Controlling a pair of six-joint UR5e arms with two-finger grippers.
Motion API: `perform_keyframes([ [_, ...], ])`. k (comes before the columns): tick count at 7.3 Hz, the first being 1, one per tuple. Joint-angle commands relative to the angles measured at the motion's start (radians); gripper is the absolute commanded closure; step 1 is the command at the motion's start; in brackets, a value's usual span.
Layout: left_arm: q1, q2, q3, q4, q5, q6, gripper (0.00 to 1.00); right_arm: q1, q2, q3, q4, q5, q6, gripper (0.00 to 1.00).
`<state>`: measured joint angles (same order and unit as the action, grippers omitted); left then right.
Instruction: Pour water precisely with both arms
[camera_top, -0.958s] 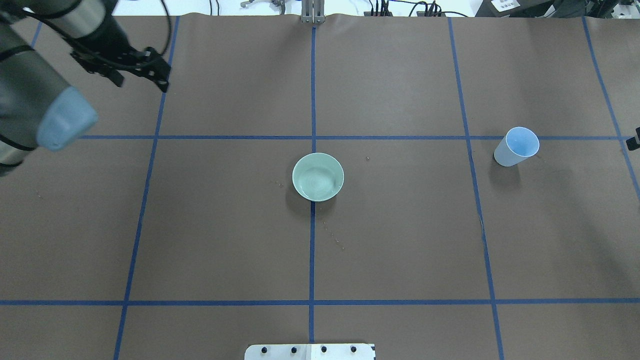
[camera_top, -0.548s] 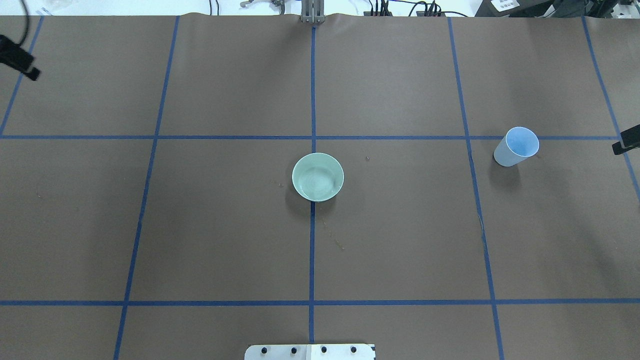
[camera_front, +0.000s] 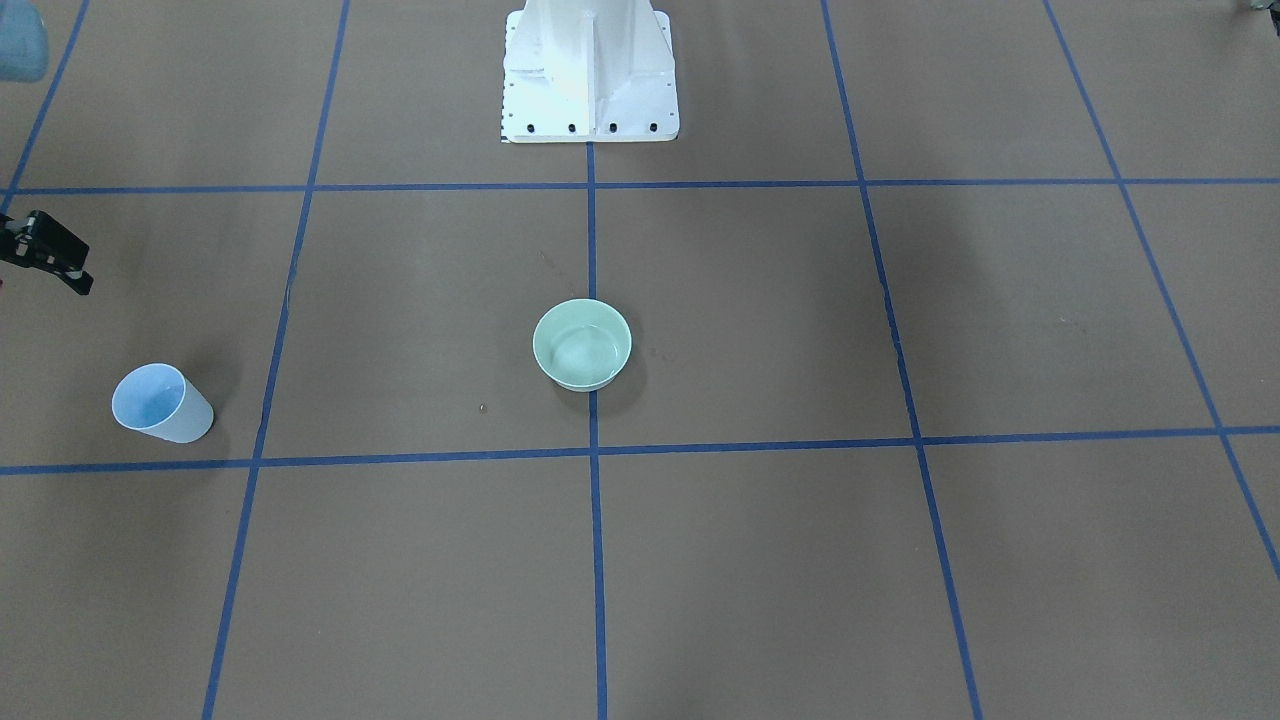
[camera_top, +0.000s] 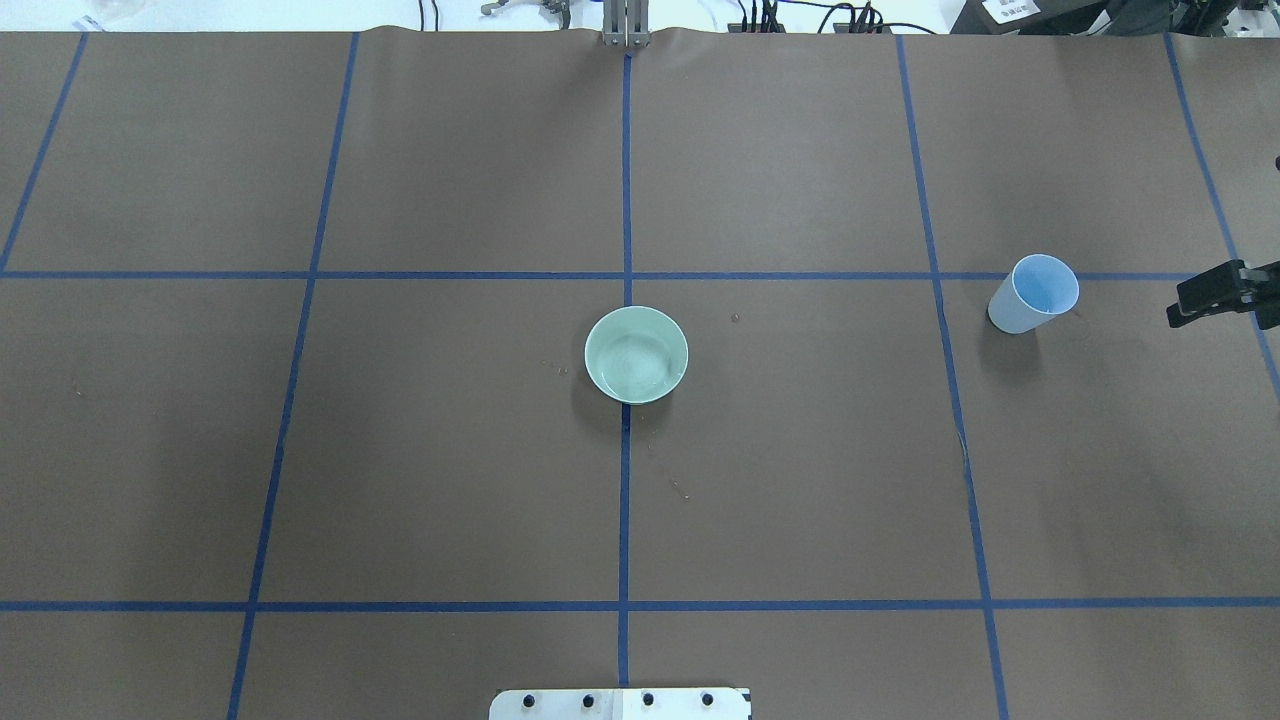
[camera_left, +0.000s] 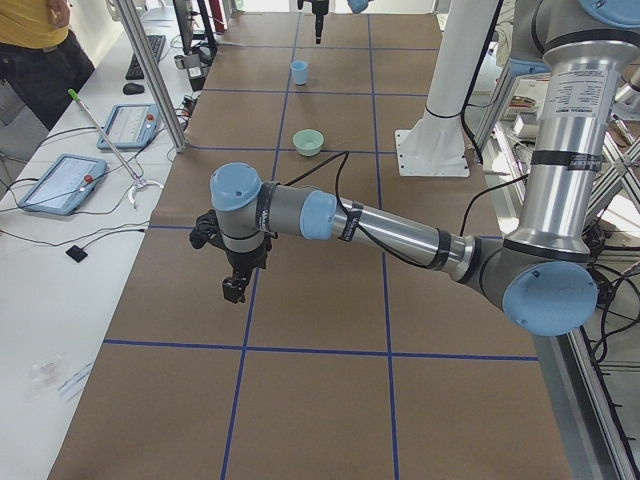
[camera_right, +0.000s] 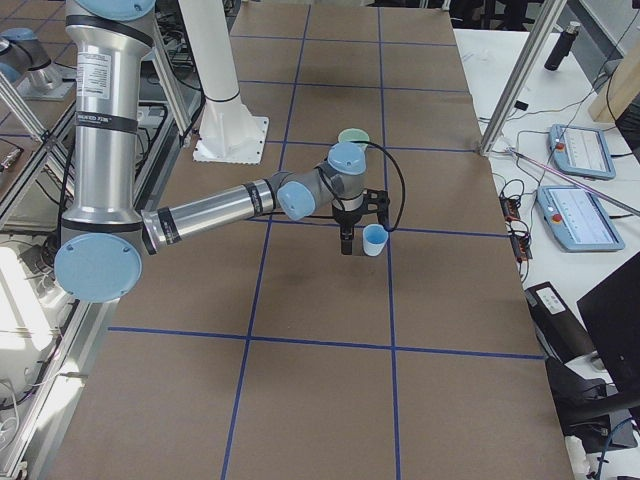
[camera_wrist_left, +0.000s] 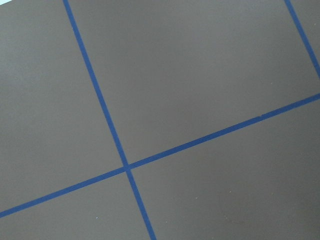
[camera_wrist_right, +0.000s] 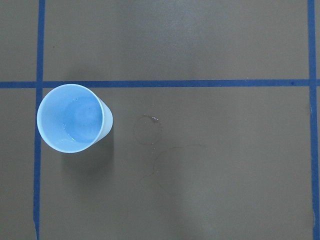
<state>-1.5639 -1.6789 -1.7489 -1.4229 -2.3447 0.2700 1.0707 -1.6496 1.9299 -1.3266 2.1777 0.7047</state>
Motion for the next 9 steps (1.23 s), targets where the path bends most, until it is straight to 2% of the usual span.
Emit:
perform_keyframes([
  [1, -0.002, 0.005, -0.001, -0.001, -0.001, 0.005, 0.0, -0.038, 0.051, -0.121, 0.14, -0.036, 0.025, 0.0],
  [3, -0.002, 0.005, -0.003, -0.001, -0.002, 0.002, 0.0, -0.035, 0.08, -0.138, 0.17, -0.032, 0.042, 0.0],
  [5, -0.002, 0.005, -0.003, -0.002, -0.002, 0.002, 0.0, -0.098, 0.076, -0.025, 0.167, -0.073, 0.27, 0.0],
  [6, -0.002, 0.005, -0.004, -0.002, -0.002, 0.0, 0.0, -0.191, 0.07, 0.019, 0.162, -0.19, 0.409, 0.0],
  [7, -0.002, 0.005, -0.006, -0.001, -0.002, -0.002, 0.0, -0.309, 0.064, 0.036, 0.156, -0.386, 0.54, 0.0],
  [8, -0.002, 0.007, -0.003, -0.002, -0.004, -0.002, 0.0, -0.38, 0.053, 0.049, 0.114, -0.526, 0.605, 0.0],
  [9, -0.002, 0.011, -0.004, -0.002, -0.014, -0.002, 0.0, -0.414, 0.051, 0.091, 0.016, -0.637, 0.646, 0.0],
])
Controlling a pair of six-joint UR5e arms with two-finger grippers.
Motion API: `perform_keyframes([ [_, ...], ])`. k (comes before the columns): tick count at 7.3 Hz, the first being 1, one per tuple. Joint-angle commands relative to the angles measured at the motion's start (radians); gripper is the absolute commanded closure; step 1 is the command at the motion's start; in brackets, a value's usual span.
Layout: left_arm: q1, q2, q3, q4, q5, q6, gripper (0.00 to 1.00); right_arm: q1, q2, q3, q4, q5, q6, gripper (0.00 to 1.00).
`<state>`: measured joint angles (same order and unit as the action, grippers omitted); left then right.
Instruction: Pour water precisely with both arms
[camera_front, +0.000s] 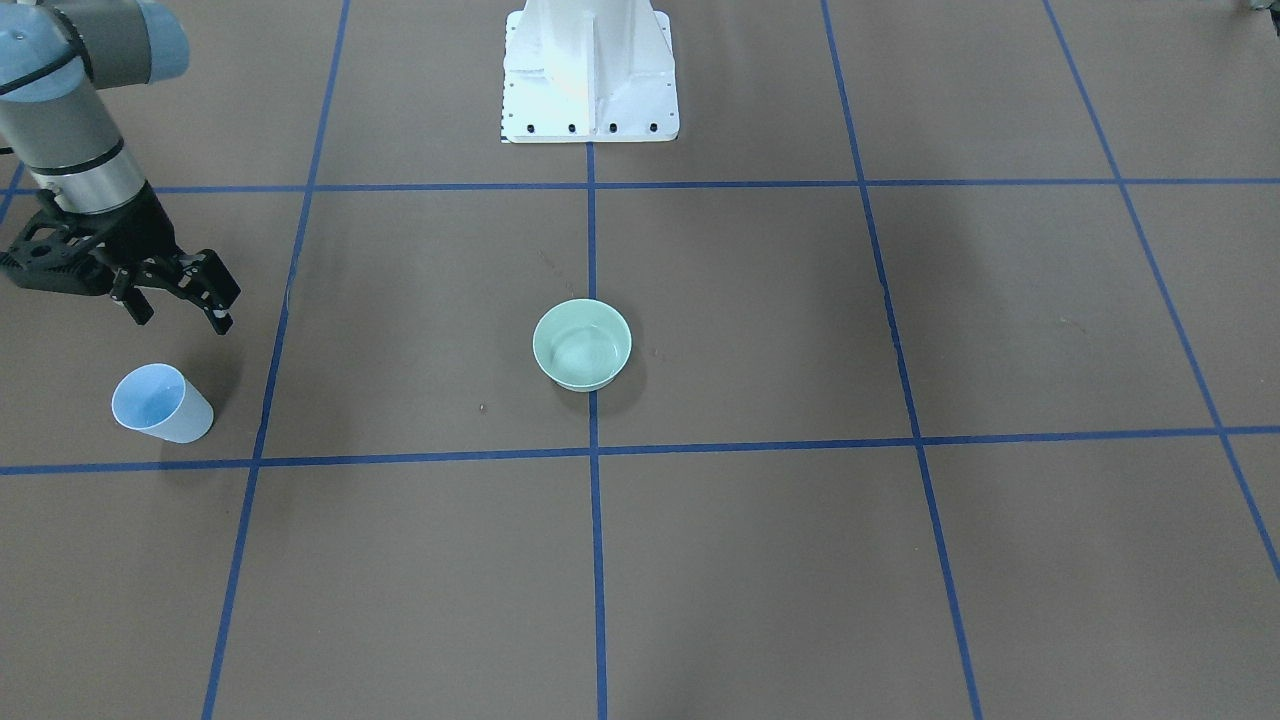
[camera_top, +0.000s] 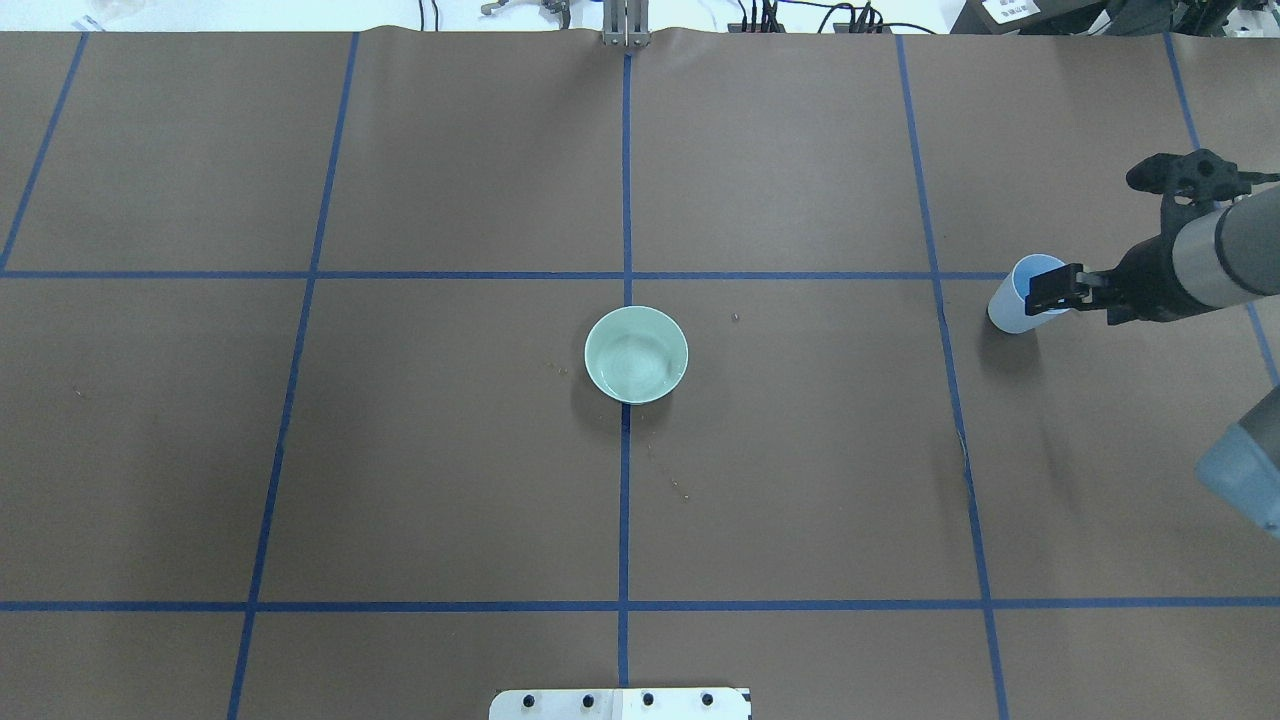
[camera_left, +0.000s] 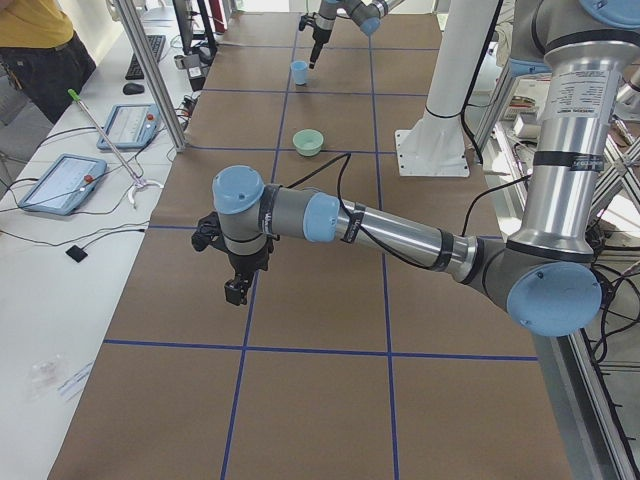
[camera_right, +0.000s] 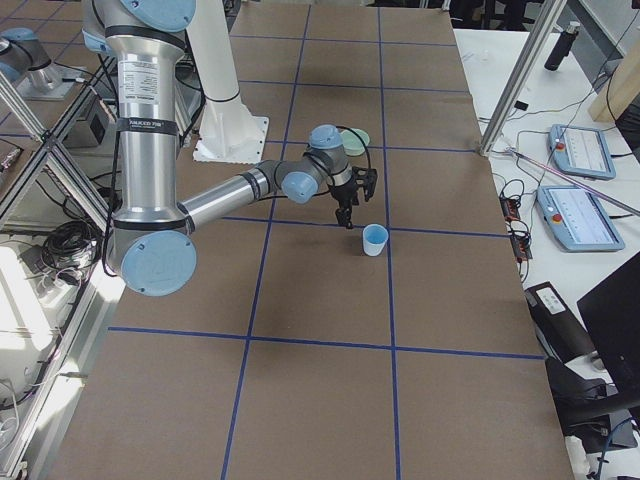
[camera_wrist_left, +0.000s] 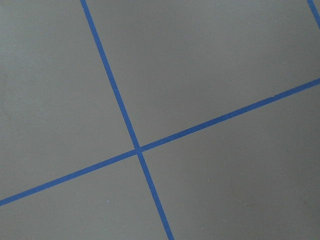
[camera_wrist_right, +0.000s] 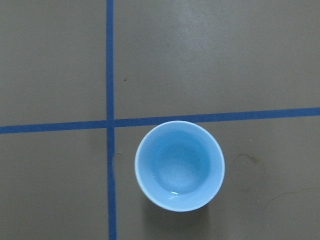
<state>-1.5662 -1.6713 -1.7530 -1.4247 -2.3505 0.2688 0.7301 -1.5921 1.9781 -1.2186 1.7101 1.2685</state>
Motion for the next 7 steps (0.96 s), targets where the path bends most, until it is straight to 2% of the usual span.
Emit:
perform_keyframes([
  [1, -0.001, 0.005, 0.001, 0.0, -0.044, -0.002, 0.0, -0.125, -0.006, 0.071, -0.184, -0.29, 0.156, 0.0],
  [4, -0.001, 0.005, -0.003, 0.001, -0.046, -0.005, 0.0, -0.265, 0.0, 0.062, -0.321, -0.617, 0.415, 0.0],
  [5, -0.002, 0.005, -0.002, 0.001, -0.046, -0.005, 0.0, -0.296, 0.012, 0.045, -0.364, -0.688, 0.495, 0.0],
  [6, -0.002, 0.005, -0.003, 0.001, -0.046, -0.005, 0.0, -0.317, 0.052, -0.02, -0.367, -0.754, 0.559, 0.0],
  [7, -0.002, 0.007, -0.003, 0.001, -0.046, -0.003, 0.0, -0.325, 0.096, -0.085, -0.368, -0.773, 0.586, 0.0],
])
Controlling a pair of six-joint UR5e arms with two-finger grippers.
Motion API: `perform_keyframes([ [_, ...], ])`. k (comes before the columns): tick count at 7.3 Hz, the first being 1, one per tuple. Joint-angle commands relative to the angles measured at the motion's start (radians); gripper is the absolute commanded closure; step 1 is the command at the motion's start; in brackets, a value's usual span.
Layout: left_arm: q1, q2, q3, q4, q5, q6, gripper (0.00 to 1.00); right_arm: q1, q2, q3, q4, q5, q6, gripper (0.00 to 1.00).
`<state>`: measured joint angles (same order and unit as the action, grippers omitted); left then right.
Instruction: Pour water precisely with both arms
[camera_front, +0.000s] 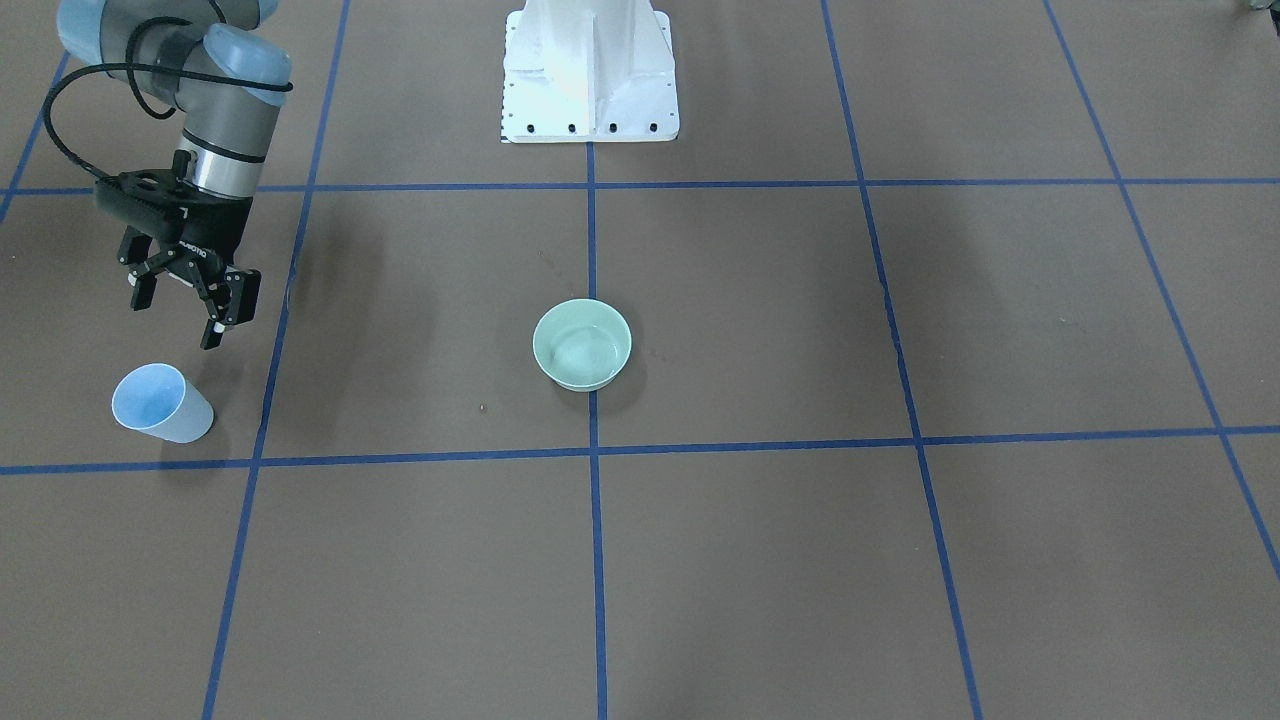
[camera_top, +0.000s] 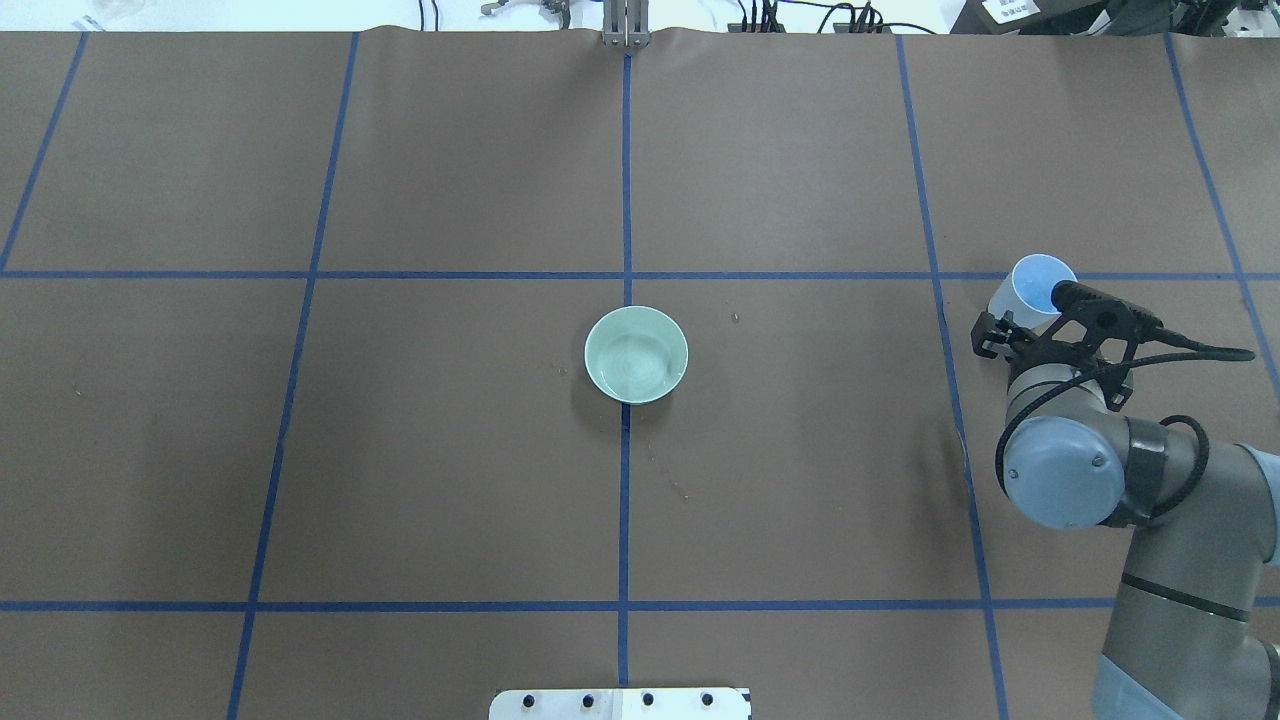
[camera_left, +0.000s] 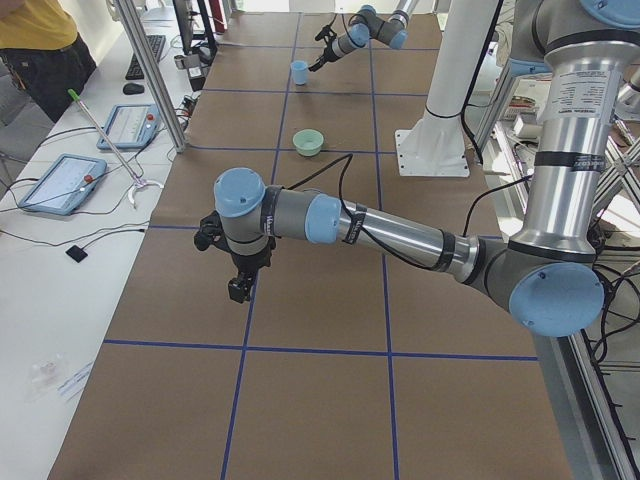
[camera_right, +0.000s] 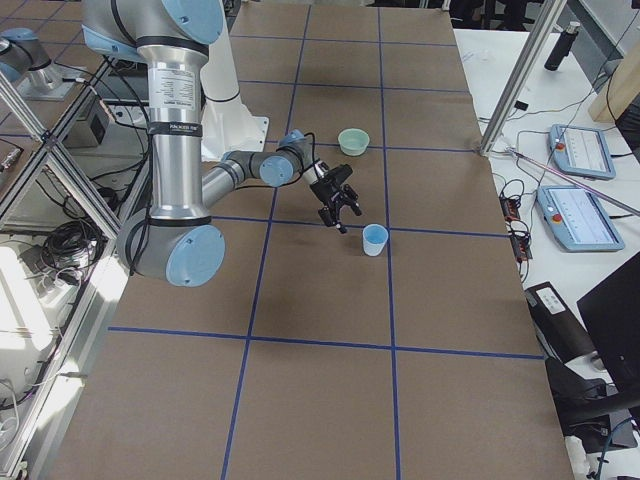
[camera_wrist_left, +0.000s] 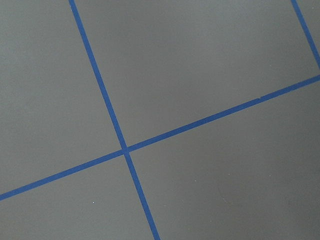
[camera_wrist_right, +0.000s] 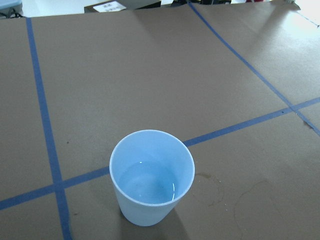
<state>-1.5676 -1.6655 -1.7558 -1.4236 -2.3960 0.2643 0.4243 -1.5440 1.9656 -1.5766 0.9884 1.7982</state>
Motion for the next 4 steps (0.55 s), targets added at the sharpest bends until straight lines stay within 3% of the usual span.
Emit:
perform_keyframes([
  [1, 0.0, 0.001, -0.013, 0.005, 0.0, 0.0, 0.0, -0.024, 0.076, -0.098, -0.01, -0.069, 0.079, 0.0],
  [4, -0.002, 0.001, -0.016, 0.006, 0.0, 0.0, 0.0, -0.029, 0.077, -0.167, -0.011, -0.103, 0.079, 0.0],
])
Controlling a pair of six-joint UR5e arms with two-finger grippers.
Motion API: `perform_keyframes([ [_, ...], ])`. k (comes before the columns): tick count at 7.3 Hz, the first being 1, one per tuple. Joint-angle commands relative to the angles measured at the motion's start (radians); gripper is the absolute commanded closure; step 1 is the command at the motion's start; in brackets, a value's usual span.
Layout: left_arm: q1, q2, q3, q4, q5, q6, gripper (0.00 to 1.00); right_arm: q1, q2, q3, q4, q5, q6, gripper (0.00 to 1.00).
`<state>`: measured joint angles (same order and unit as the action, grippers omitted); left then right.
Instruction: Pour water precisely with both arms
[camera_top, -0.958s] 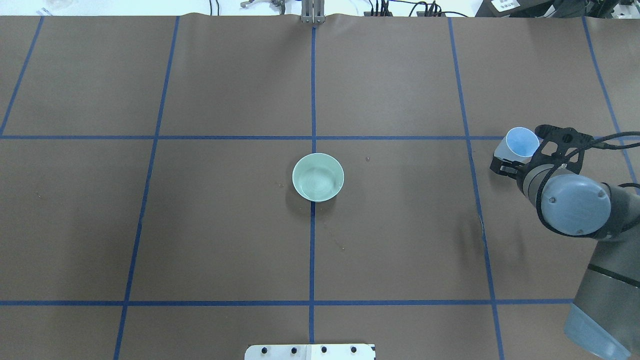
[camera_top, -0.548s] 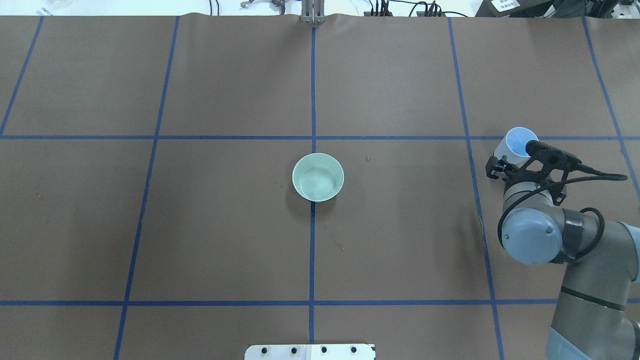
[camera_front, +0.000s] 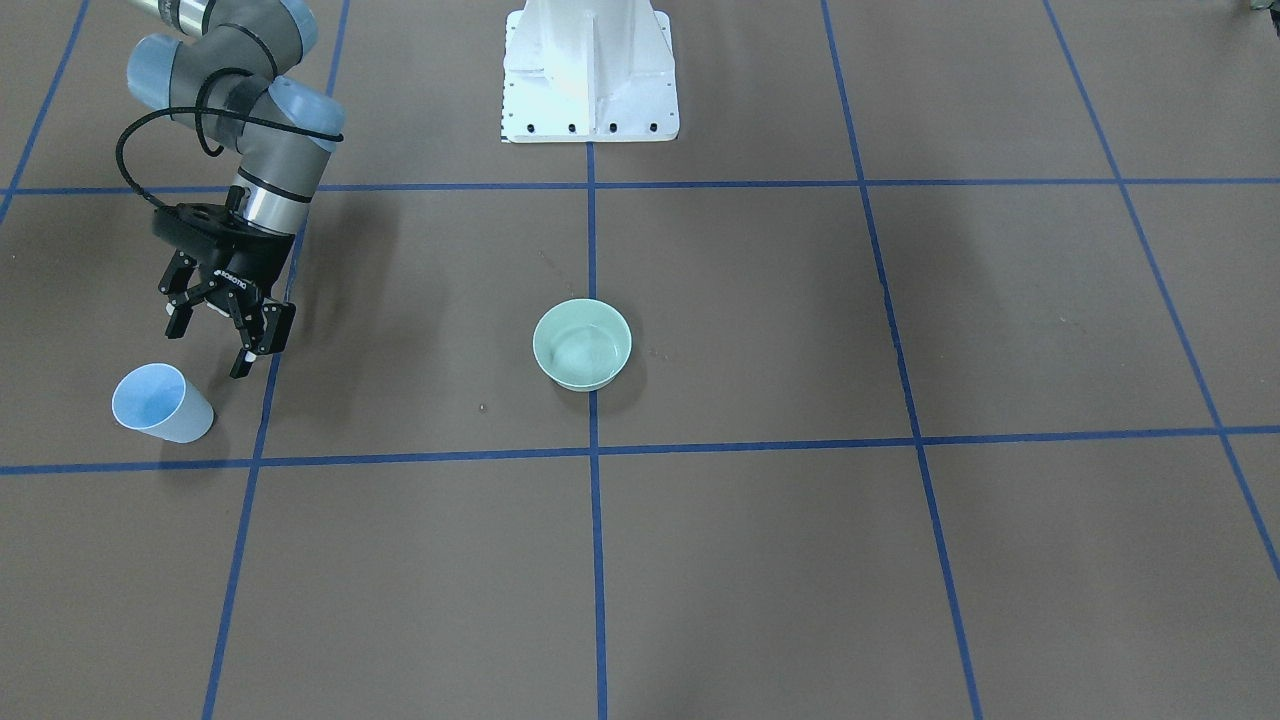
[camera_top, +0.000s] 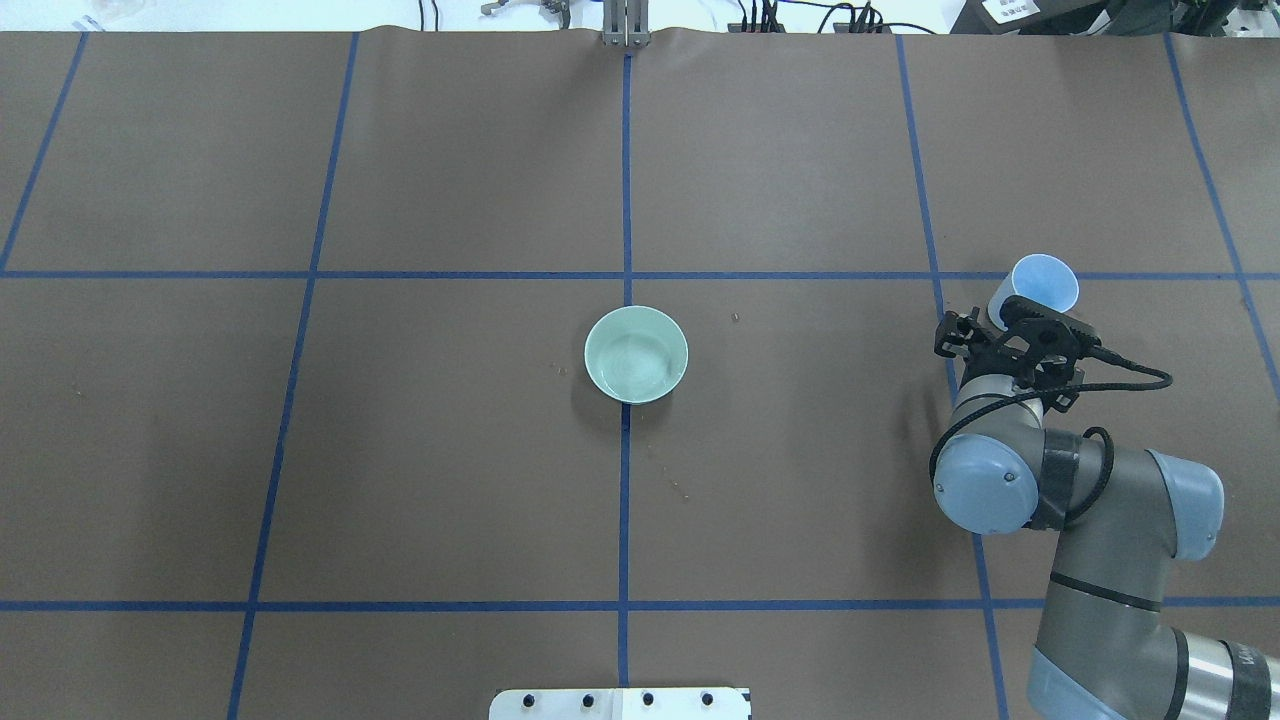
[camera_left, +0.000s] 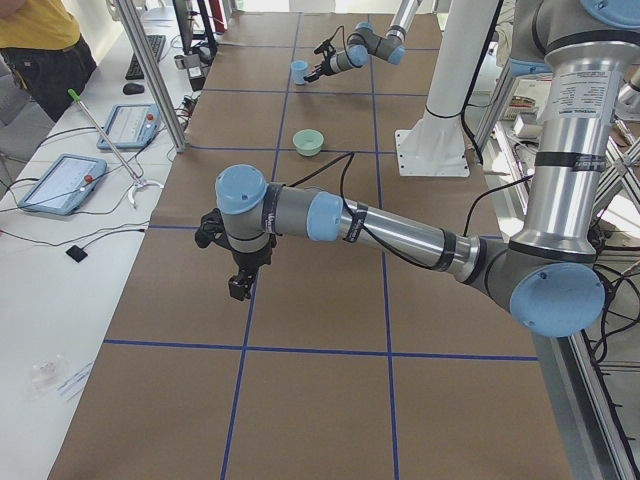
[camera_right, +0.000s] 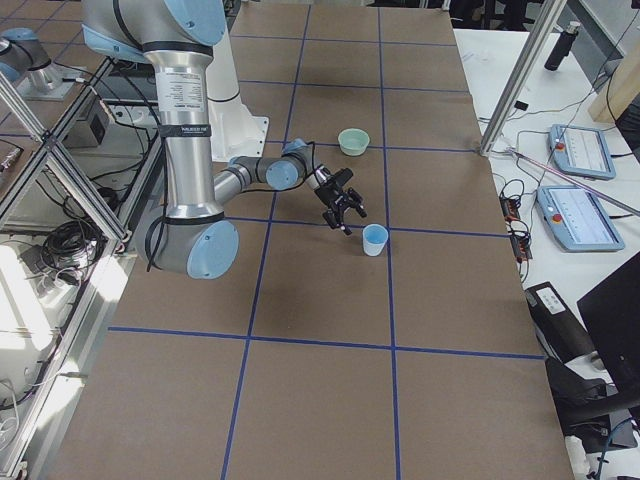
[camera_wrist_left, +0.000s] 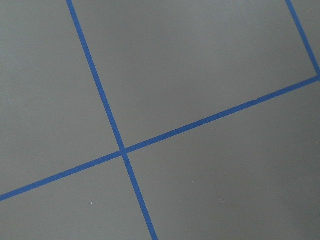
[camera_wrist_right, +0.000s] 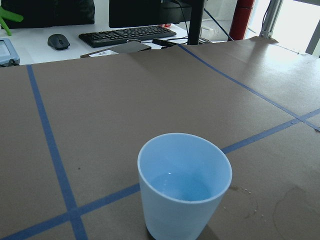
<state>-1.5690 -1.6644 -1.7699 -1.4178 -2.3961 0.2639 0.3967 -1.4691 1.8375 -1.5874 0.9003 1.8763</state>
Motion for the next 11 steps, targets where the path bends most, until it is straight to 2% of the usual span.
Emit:
perform_keyframes([
  [1, 0.0, 0.0, -0.005, 0.002, 0.0, 0.0, 0.0, -0.001, 0.006, -0.056, -0.002, -0.017, 0.001, 0.0],
  [9, 0.001, 0.023, -0.029, 0.002, 0.0, -0.002, 0.0, 0.062, 0.044, -0.092, -0.002, -0.021, 0.001, 0.0],
  [11, 0.001, 0.025, -0.028, 0.002, 0.0, -0.002, 0.0, 0.079, 0.085, -0.148, -0.002, -0.021, 0.001, 0.0],
])
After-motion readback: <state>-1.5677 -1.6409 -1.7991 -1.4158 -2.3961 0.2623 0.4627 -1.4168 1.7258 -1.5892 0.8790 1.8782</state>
